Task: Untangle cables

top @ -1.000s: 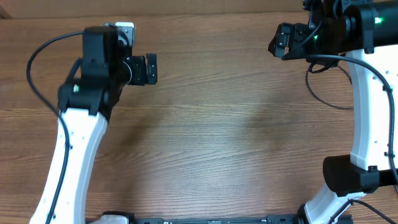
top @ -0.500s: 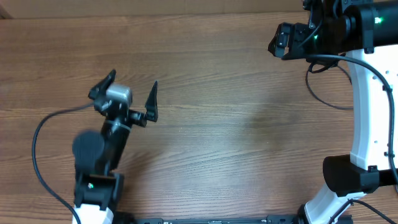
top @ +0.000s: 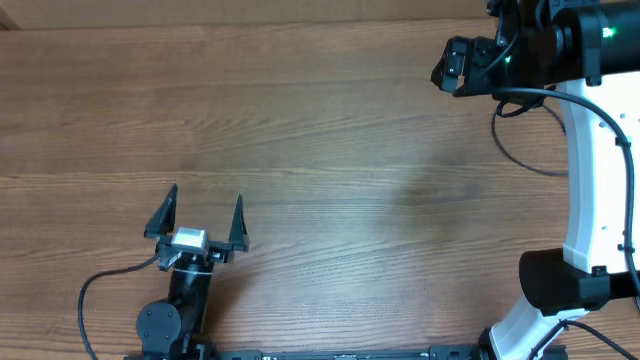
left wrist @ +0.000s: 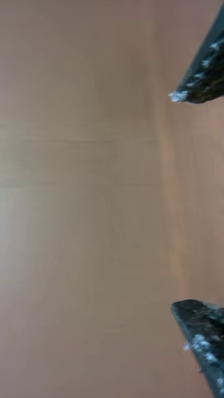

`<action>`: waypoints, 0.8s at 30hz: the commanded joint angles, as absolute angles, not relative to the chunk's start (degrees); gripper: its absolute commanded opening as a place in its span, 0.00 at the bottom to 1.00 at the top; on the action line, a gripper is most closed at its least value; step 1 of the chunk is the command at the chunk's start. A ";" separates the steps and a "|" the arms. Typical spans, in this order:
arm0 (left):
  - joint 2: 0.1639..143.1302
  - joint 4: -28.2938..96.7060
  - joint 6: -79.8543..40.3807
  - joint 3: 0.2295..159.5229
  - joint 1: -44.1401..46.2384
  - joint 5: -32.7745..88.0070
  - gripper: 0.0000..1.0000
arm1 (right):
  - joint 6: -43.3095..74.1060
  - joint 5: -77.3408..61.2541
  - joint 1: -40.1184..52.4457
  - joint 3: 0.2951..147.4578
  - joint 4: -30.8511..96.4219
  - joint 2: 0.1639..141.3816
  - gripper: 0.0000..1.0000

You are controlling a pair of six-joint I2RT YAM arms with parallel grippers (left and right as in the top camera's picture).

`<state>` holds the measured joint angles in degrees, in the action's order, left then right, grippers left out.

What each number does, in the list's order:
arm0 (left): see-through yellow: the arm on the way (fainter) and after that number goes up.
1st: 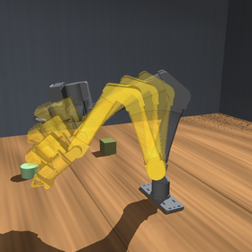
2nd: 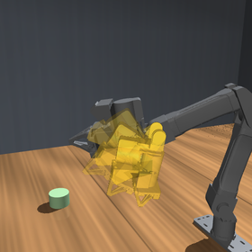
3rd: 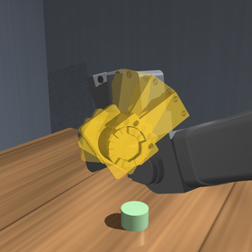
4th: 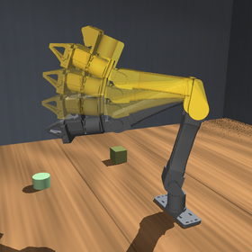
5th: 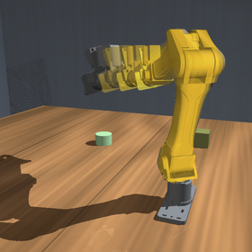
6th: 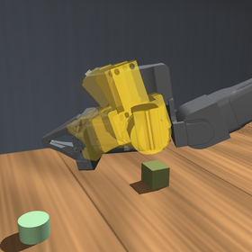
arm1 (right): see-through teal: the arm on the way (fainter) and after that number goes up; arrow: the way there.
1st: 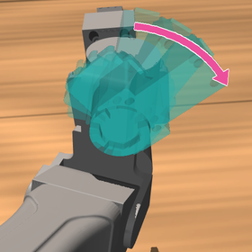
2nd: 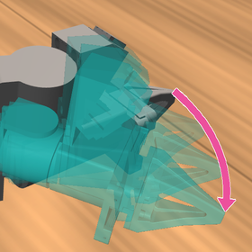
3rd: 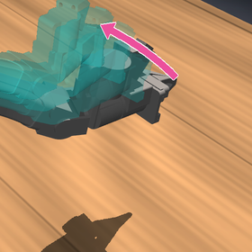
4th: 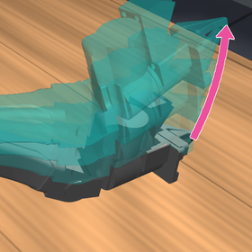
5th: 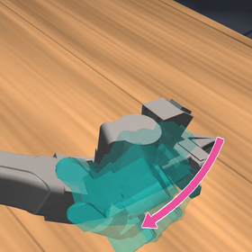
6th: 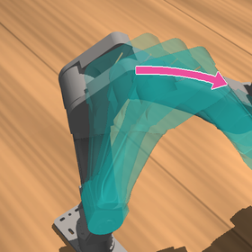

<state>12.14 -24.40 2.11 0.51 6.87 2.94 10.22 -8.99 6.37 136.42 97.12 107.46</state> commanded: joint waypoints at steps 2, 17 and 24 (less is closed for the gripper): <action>4.75 -13.17 3.27 0.27 4.75 0.86 0.99 | 9.54 -9.10 6.37 136.42 96.97 106.63 1.00; 0.16 4.47 3.25 0.27 -0.78 0.23 1.00 | 9.54 -9.10 6.37 136.42 96.97 106.63 1.00; 0.25 4.47 3.25 0.27 -0.78 0.23 1.00 | 9.54 -9.10 6.37 136.42 96.97 106.63 1.00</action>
